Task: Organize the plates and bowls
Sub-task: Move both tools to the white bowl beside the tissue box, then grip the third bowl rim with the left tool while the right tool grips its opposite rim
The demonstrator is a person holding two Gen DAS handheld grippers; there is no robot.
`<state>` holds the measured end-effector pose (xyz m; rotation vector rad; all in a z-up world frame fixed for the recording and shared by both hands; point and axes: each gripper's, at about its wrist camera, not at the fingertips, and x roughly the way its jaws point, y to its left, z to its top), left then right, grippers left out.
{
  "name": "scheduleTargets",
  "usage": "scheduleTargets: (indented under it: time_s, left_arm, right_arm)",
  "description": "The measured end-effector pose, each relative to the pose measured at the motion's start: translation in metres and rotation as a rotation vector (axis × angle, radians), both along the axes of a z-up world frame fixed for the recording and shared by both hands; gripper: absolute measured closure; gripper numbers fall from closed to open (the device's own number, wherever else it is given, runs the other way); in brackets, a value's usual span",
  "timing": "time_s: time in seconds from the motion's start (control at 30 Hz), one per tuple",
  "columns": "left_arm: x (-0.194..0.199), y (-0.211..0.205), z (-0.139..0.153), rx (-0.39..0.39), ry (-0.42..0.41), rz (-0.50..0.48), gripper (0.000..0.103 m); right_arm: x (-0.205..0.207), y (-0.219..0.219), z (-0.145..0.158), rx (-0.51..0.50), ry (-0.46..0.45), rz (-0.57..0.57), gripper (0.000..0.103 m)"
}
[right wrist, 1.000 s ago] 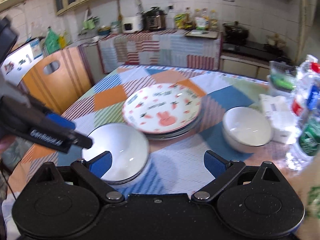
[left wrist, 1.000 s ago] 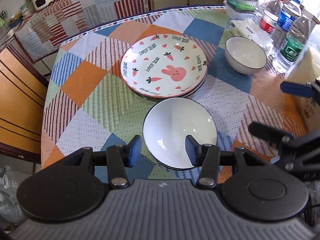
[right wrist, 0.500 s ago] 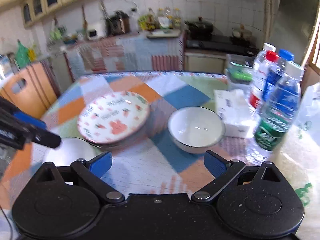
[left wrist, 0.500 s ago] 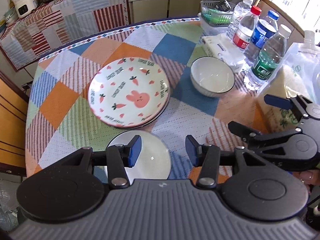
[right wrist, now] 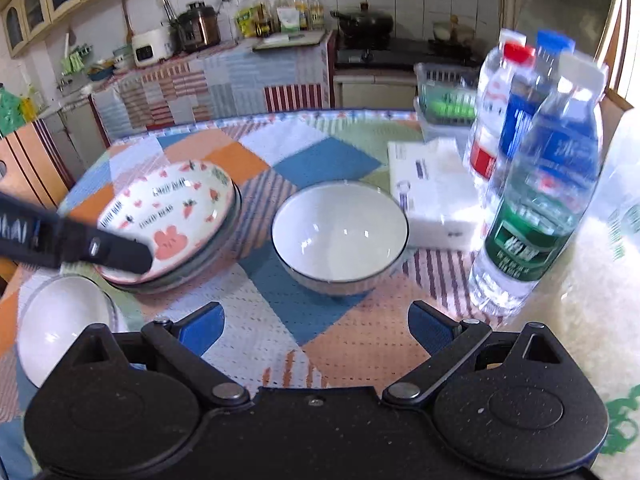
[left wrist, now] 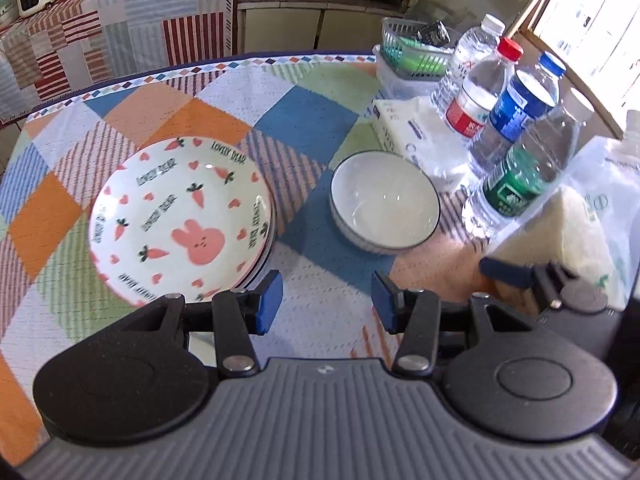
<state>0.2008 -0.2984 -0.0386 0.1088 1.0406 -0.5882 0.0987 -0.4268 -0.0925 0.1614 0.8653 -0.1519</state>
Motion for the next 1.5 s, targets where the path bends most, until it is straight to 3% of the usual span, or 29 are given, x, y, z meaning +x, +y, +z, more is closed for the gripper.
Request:
scheduleTargets:
  time_s: [0.2, 0.3, 0.4, 0.6, 0.7, 0.87, 1.0, 1.13, 1.27, 1.5]
  left_arm:
    - [0.017, -0.022, -0.031, -0.043, -0.001, 0.033, 0.057]
    - [0.023, -0.035, -0.048, -0.012, -0.023, 0.048, 0.057]
    - [0.031, -0.040, -0.061, -0.027, -0.022, 0.072, 0.057]
    - [0.053, -0.045, -0.079, -0.087, 0.059, 0.140, 0.059]
    - [0.062, -0.043, -0.084, -0.146, 0.081, 0.161, 0.060]
    - [0.071, -0.051, -0.093, -0.167, 0.103, 0.157, 0.083]
    - [0.074, -0.049, -0.097, -0.169, 0.104, 0.170, 0.092]
    - [0.076, -0.057, -0.097, -0.049, 0.038, 0.121, 0.092]
    - [0.082, -0.054, -0.098, -0.113, 0.067, 0.116, 0.092]
    - [0.077, -0.058, -0.114, -0.145, 0.097, 0.156, 0.093]
  right_arm:
    - [0.016, -0.002, -0.022, 0.042, 0.002, -0.093, 0.003]
    - [0.028, -0.001, -0.039, -0.045, 0.016, -0.138, 0.003]
    - [0.036, -0.003, -0.057, -0.026, 0.018, -0.142, 0.003]
    - [0.058, -0.005, -0.078, -0.086, -0.007, -0.117, 0.003]
    - [0.064, -0.010, -0.080, -0.088, -0.034, -0.110, 0.003]
    - [0.067, -0.013, -0.083, -0.057, -0.075, -0.102, 0.003]
    - [0.067, -0.003, -0.087, -0.078, -0.095, -0.055, 0.003]
    - [0.067, -0.001, -0.092, -0.133, -0.102, -0.048, 0.004]
    - [0.068, -0.006, -0.094, -0.134, -0.108, -0.027, 0.002]
    - [0.070, -0.008, -0.095, -0.130, -0.134, -0.014, 0.002]
